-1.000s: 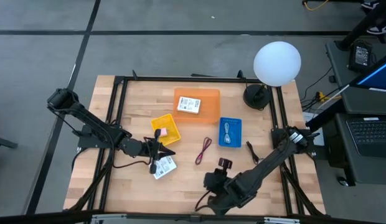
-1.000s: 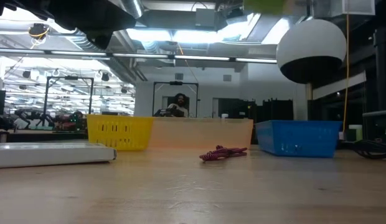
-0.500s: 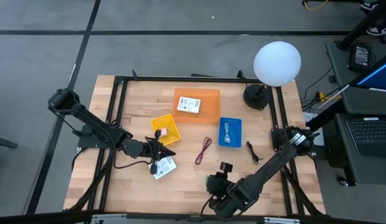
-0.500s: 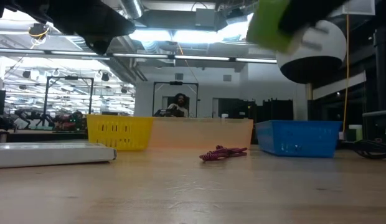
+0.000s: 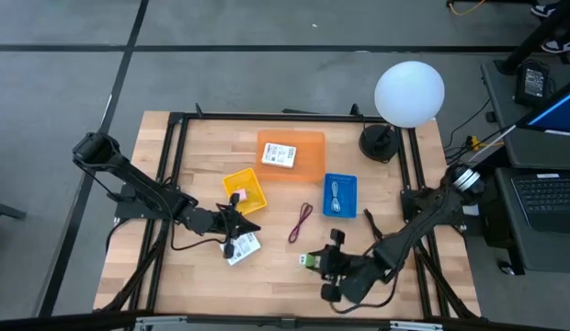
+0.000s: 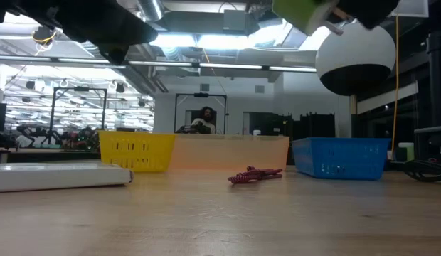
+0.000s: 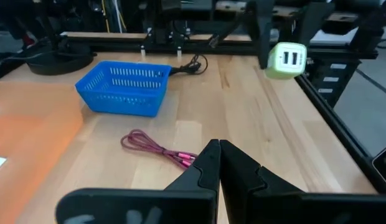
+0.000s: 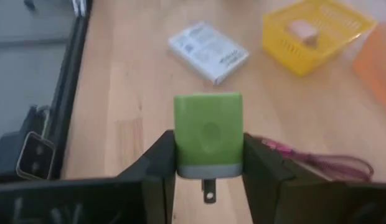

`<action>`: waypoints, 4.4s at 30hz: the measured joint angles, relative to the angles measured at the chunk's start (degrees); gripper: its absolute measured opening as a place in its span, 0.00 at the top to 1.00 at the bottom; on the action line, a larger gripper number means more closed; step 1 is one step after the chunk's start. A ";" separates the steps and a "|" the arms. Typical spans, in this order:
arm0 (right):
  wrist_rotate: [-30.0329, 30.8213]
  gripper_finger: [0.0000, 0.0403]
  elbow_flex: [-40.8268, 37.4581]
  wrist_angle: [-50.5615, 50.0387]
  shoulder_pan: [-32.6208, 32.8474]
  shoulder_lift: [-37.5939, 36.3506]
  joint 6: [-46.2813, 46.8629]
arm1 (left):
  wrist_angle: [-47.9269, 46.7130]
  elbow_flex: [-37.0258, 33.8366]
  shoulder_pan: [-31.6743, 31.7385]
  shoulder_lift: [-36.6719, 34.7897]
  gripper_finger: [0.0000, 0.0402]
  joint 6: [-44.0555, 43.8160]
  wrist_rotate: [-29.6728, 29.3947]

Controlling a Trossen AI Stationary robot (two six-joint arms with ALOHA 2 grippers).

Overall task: Pick and place items into bin
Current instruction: Put the green charger adapter into the yellow bin

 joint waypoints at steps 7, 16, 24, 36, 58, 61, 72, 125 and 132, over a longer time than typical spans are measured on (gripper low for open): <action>-0.93 0.71 -16.99 26.41 -3.68 -6.98 -13.01 | 2.75 0.02 0.02 0.00 0.99 2.47 -2.86; -11.86 0.71 -29.50 47.83 -11.97 -13.40 -25.93 | 3.92 0.02 0.17 -0.02 0.86 5.32 -6.66; -25.88 0.71 -30.87 49.34 -20.65 -13.75 -28.65 | 3.96 0.02 0.44 -0.02 0.59 6.68 -5.63; -29.55 0.71 -30.85 53.78 -24.07 -13.66 -31.66 | 6.56 0.00 0.44 -0.02 0.42 8.65 -10.21; -29.51 0.71 -30.80 61.72 -27.98 -13.62 -36.21 | 25.47 1.73 11.92 8.56 0.43 12.99 2.17; -29.51 0.71 -30.80 61.72 -28.54 -13.62 -36.34 | 25.94 4.38 13.59 11.36 0.43 14.50 2.17; -29.47 0.71 -30.70 62.26 -29.16 -13.71 -37.58 | 25.52 10.84 17.44 16.19 0.43 16.24 10.82; -31.00 0.44 -30.72 63.08 -29.32 -13.66 -37.15 | 24.78 12.46 17.70 16.28 0.66 19.60 16.82; -29.89 0.31 -30.72 63.05 -29.32 -13.80 -37.37 | 18.15 12.46 17.19 12.56 0.66 19.27 16.16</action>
